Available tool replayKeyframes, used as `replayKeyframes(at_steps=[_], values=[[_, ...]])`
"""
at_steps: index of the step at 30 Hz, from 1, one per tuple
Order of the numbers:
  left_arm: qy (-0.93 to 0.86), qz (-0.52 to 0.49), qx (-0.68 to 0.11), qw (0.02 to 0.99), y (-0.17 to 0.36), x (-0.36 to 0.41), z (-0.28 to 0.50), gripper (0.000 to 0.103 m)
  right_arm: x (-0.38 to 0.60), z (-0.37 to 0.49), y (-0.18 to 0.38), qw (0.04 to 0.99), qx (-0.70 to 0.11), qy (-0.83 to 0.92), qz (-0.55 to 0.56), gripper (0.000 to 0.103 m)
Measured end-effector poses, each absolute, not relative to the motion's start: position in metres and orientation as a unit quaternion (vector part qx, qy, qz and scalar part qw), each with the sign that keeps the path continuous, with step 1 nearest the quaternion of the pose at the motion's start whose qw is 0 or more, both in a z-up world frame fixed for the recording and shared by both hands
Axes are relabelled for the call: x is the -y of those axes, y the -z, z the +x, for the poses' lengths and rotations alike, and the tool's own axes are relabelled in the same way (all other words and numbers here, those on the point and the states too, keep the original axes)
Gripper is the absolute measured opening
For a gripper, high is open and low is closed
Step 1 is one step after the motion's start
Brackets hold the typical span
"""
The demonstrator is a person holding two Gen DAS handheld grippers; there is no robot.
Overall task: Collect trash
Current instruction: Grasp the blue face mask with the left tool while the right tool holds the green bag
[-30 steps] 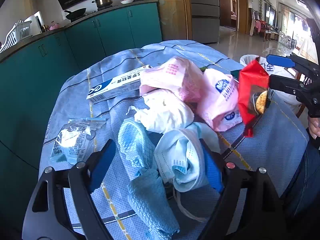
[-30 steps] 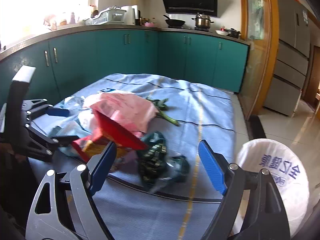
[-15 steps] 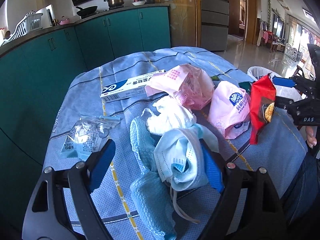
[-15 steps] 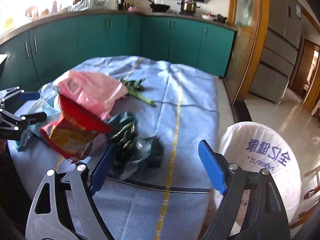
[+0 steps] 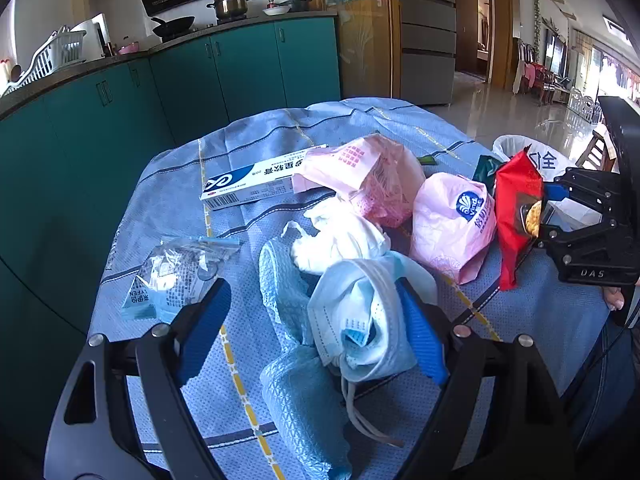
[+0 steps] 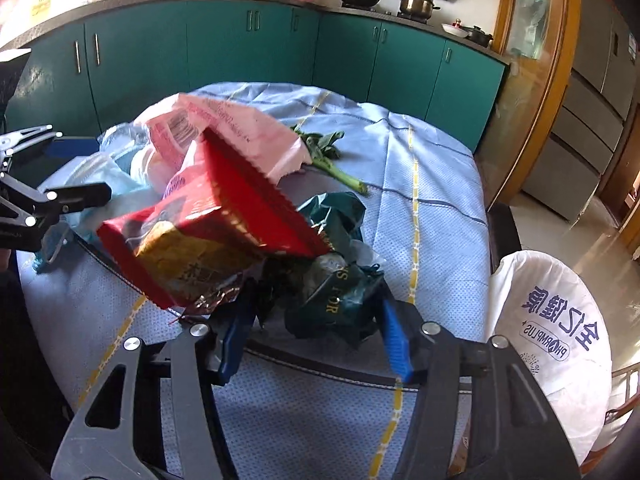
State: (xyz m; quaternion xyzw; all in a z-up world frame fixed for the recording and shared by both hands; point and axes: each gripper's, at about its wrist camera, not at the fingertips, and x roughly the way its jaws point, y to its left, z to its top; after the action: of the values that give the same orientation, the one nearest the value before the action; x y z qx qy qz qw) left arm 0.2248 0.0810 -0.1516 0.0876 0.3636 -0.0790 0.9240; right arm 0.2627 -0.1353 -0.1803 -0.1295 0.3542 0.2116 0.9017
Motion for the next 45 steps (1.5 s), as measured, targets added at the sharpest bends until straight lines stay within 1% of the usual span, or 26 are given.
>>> replayKeyframes(at_steps=[5, 11, 13, 15, 16, 18, 19, 20, 21, 22, 25, 30, 34, 39, 41, 44, 45], values=[[0.078, 0.086, -0.36, 0.926, 0.15, -0.082, 0.224, 0.083, 0.145, 0.266, 0.177, 0.909, -0.354, -0.19, -0.112, 0.057], [0.083, 0.084, -0.349, 0.93, 0.146, -0.082, 0.223, 0.082, 0.143, 0.263, 0.174, 0.91, -0.346, -0.194, -0.119, 0.057], [0.088, 0.083, -0.344, 0.931, 0.145, -0.081, 0.222, 0.074, 0.141, 0.262, 0.174, 0.91, -0.344, -0.196, -0.122, 0.057], [0.093, 0.083, -0.342, 0.932, 0.144, -0.08, 0.222, 0.07, 0.141, 0.261, 0.175, 0.91, -0.345, -0.195, -0.124, 0.057], [0.095, 0.084, -0.34, 0.932, 0.144, -0.079, 0.221, 0.068, 0.141, 0.261, 0.175, 0.91, -0.345, -0.195, -0.124, 0.057], [0.096, 0.087, -0.331, 0.935, 0.142, -0.077, 0.22, 0.066, 0.141, 0.261, 0.174, 0.91, -0.344, -0.196, -0.122, 0.057], [0.098, 0.087, -0.328, 0.936, 0.141, -0.076, 0.218, 0.067, 0.141, 0.261, 0.174, 0.91, -0.344, -0.196, -0.122, 0.057], [0.098, 0.085, -0.324, 0.937, 0.139, -0.076, 0.218, 0.07, 0.141, 0.261, 0.174, 0.91, -0.344, -0.196, -0.122, 0.057], [0.096, 0.084, -0.323, 0.938, 0.138, -0.077, 0.218, 0.078, 0.141, 0.261, 0.174, 0.91, -0.344, -0.196, -0.121, 0.057], [0.095, 0.082, -0.324, 0.938, 0.138, -0.077, 0.218, 0.081, 0.141, 0.261, 0.174, 0.91, -0.344, -0.195, -0.121, 0.057], [0.087, 0.076, -0.34, 0.933, 0.142, -0.081, 0.222, 0.085, 0.142, 0.261, 0.174, 0.91, -0.344, -0.195, -0.121, 0.057], [0.076, 0.077, -0.381, 0.918, 0.157, -0.084, 0.23, 0.089, 0.141, 0.262, 0.174, 0.911, -0.344, -0.194, -0.12, 0.057], [0.08, 0.075, -0.404, 0.908, 0.165, -0.083, 0.234, 0.089, 0.141, 0.262, 0.175, 0.91, -0.345, -0.195, -0.122, 0.057], [0.087, 0.078, -0.413, 0.903, 0.169, -0.08, 0.233, 0.089, 0.141, 0.262, 0.175, 0.91, -0.345, -0.195, -0.123, 0.057], [0.09, 0.08, -0.418, 0.901, 0.171, -0.079, 0.234, 0.088, 0.141, 0.261, 0.175, 0.91, -0.345, -0.195, -0.123, 0.057], [0.1, 0.081, -0.42, 0.898, 0.173, -0.076, 0.233, 0.08, 0.14, 0.261, 0.175, 0.91, -0.344, -0.195, -0.124, 0.057], [0.105, 0.082, -0.419, 0.898, 0.172, -0.075, 0.233, 0.075, 0.14, 0.261, 0.175, 0.91, -0.344, -0.195, -0.124, 0.057]])
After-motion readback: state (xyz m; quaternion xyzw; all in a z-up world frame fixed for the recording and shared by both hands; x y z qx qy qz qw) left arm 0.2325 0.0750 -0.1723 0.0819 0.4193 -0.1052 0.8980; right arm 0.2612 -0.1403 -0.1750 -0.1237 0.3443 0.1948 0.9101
